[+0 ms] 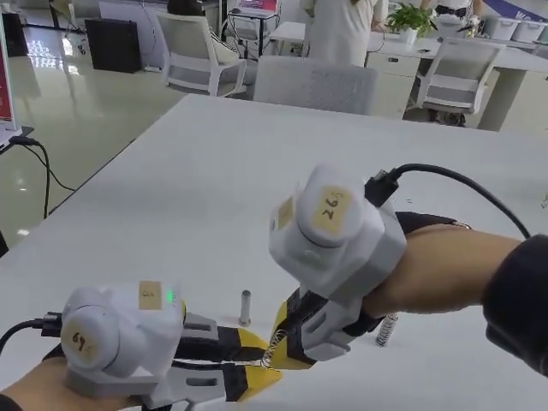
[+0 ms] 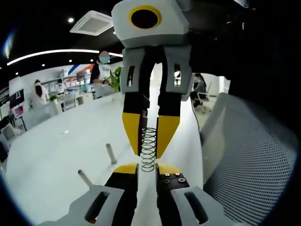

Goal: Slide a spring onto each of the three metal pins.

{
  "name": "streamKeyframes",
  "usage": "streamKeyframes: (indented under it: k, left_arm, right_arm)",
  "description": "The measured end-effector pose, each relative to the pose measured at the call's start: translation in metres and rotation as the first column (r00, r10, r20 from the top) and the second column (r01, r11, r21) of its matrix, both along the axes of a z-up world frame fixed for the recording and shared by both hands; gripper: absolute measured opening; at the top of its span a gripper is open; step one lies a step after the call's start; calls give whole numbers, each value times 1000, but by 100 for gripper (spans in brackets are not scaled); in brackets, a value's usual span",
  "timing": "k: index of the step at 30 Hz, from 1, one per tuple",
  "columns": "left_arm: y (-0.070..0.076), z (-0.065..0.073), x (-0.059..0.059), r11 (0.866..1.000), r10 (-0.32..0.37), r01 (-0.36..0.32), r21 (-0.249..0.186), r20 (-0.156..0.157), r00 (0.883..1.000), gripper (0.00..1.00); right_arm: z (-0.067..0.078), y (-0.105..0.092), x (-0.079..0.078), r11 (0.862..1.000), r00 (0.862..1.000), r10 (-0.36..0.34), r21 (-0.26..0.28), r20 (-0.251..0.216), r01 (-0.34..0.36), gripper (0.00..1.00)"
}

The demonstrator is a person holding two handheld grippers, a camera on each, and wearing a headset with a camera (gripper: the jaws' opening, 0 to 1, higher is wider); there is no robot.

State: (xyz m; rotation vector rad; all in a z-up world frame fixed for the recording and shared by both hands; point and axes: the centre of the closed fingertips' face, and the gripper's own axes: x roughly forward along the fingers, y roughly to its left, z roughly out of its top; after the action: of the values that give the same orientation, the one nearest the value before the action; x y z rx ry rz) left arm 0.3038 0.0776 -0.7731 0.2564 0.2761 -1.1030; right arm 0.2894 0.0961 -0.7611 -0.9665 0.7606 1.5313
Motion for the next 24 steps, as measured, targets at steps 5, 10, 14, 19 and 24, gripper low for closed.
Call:
streamKeyframes:
  k: [5, 10, 14, 19, 24]
  left_arm:
    - [2, 0, 1, 1000, 13, -13, -3, -6, 1000, 11]
    - [7, -2, 3, 999, 32, -33, -6, -11, 999, 16]
    - [12, -4, 4, 999, 53, -53, -7, -17, 998, 22]
    - [20, -6, 6, 997, 80, -80, -11, -25, 997, 27]
    - [28, -7, 7, 994, 111, -111, -17, -36, 993, 30]
  right_arm:
    - [0, -4, 3, 1000, 1000, -6, -6, 4, 6, 8]
    - [0, -8, 6, 1000, 1000, -14, -10, 9, 14, 8]
    - [1, -11, 9, 1000, 1000, -22, -12, 14, 22, 8]
    - [3, -16, 14, 999, 999, -34, -18, 22, 34, 8]
    - [3, -23, 21, 998, 998, -50, -28, 30, 51, 8]
